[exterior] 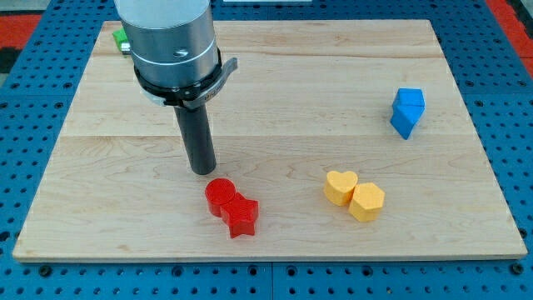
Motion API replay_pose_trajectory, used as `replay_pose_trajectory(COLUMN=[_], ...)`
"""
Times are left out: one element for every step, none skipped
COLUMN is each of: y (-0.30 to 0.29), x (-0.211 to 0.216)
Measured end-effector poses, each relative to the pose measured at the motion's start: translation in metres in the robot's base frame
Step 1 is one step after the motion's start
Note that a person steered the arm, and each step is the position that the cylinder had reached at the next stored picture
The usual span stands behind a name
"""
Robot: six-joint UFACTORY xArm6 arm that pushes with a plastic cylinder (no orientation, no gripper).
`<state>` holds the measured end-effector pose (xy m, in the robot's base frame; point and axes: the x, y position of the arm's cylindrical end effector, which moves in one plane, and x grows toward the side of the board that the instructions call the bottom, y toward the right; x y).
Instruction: Point at the yellow heart
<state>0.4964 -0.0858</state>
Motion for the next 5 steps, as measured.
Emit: replay_pose_trajectory(y=[0.012,0.049,0.092,0.093,0.099], x=[-0.007,-0.013,-0.013,-0.008,0.009])
